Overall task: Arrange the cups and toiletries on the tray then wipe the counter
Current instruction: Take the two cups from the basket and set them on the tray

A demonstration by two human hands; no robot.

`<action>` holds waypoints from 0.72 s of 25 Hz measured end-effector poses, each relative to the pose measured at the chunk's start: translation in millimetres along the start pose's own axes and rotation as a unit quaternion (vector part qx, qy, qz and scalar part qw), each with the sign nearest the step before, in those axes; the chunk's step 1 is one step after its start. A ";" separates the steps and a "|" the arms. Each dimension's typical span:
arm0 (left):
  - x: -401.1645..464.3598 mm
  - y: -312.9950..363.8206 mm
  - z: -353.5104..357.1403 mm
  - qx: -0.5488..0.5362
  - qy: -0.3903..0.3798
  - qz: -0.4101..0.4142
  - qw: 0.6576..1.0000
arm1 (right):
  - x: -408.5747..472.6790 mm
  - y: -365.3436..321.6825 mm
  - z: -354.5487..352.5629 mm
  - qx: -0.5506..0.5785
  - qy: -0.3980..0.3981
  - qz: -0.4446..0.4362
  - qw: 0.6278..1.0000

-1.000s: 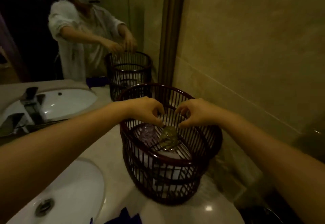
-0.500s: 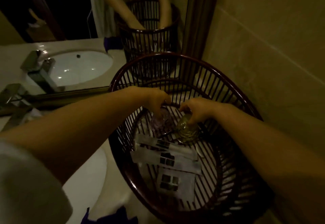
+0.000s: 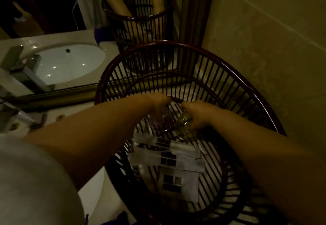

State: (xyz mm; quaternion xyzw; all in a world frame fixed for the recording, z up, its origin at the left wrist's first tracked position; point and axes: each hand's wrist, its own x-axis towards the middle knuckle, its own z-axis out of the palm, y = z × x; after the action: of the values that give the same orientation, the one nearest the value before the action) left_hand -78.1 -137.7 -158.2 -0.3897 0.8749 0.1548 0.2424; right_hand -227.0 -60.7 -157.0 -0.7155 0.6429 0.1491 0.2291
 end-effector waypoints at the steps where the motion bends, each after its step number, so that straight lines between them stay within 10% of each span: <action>1: 1.4 1.9 2.2 -0.012 0.003 -0.003 1.000 | 0.0 -1.9 2.6 -0.009 -0.004 0.005 1.000; 8: -1.6 -2.2 -12.5 -0.066 0.000 -0.003 0.998 | -10.5 3.9 -23.0 -0.004 -0.042 0.025 0.999; 18: -119.5 -1.5 -88.8 -0.125 0.042 -0.002 0.991 | -85.0 -19.0 -113.6 0.070 0.108 -0.040 0.991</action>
State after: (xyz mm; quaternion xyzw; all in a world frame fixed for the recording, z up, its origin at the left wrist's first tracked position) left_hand -34.8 -106.9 -19.2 -0.4249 0.8571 0.2464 0.1554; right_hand -228.4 -46.0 -14.6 -0.7345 0.6439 0.0160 0.2136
